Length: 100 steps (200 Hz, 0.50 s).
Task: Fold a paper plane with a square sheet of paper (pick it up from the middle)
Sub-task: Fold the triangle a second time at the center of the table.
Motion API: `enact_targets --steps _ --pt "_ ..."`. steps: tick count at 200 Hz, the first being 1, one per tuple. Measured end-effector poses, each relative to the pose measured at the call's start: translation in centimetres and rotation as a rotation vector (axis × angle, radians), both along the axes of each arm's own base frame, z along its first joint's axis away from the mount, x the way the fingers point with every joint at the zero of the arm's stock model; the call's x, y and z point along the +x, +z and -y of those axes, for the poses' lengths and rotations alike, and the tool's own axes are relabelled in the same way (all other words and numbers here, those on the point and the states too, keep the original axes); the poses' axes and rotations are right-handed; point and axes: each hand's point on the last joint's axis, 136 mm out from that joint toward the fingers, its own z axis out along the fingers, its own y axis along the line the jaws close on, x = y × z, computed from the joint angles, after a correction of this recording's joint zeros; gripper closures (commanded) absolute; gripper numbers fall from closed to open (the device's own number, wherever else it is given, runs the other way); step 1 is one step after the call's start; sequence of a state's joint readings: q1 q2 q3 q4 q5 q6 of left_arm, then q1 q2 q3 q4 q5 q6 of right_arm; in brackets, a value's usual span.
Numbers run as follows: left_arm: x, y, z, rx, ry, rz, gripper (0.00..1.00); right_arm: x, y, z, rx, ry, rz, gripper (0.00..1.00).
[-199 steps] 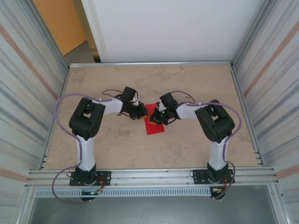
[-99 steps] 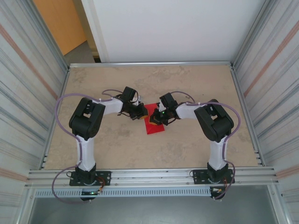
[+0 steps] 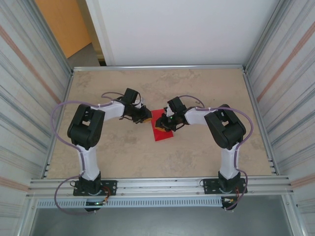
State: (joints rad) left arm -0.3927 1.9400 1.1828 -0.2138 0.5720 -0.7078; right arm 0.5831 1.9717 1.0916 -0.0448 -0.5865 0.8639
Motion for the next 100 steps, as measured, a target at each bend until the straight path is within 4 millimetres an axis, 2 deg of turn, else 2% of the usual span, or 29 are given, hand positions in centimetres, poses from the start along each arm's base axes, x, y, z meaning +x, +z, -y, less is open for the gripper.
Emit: enact_targets --steps 28,51,77,100 --pt "1.3 2.7 -1.4 -0.010 0.044 0.068 0.80 0.1 0.2 -0.2 0.009 0.004 0.000 0.64" --pt "1.0 4.1 -2.1 -0.016 0.057 0.099 0.80 0.1 0.5 -0.4 0.016 0.008 0.002 0.59" --pt "-0.4 3.7 -2.5 -0.023 0.063 0.087 0.79 0.2 0.6 -0.5 0.019 0.009 0.004 0.58" --pt "-1.9 2.4 -2.8 -0.028 0.071 0.051 0.80 0.3 0.5 -0.4 0.011 0.008 0.000 0.63"
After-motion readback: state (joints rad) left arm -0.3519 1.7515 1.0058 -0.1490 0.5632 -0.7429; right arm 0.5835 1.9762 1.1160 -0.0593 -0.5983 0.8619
